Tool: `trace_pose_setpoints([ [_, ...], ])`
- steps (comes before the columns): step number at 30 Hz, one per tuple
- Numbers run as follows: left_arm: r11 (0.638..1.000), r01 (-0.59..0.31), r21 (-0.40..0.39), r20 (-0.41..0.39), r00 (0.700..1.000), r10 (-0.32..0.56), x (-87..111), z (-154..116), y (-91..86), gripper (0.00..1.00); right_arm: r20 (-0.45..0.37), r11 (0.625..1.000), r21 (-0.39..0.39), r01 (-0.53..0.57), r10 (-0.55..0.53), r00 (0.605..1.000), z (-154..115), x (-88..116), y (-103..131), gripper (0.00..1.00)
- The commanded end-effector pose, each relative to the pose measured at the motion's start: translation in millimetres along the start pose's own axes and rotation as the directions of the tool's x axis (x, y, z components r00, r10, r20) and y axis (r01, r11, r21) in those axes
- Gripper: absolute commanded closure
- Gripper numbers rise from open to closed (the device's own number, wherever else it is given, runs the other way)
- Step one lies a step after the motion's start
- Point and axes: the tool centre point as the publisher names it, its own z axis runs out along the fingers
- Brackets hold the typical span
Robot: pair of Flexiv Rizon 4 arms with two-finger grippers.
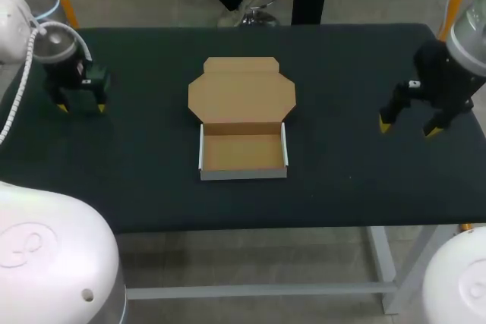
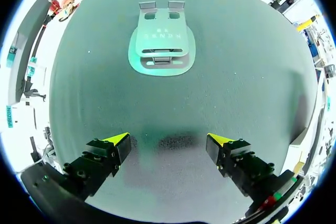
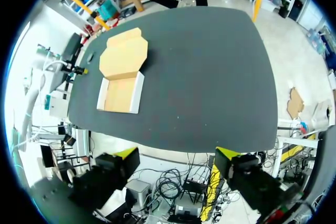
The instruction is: Assemble the packaging by folding the flat box into shape, placing the metal phone stand inside, and closing the box properly
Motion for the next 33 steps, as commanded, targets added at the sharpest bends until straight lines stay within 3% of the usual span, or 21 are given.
trace_pose_setpoints([
  [1, 1.0, -0.003, -0.011, -0.002, 1.0, 0.003, -2.7, 2.4, -8.2, 0.0, 0.002, 1.0, 0.003, 0.0, 0.0, 1.0, -2.6, 0.4, -0.6, 0.0],
  [33, 1.0, -0.029, -0.01, 0.0, 1.0, 0.029, -10.0, 8.7, -43.0, 0.0, 0.002, 1.0, 0.003, 0.0, 0.0, 1.0, -2.6, 0.4, -0.6, 0.0],
])
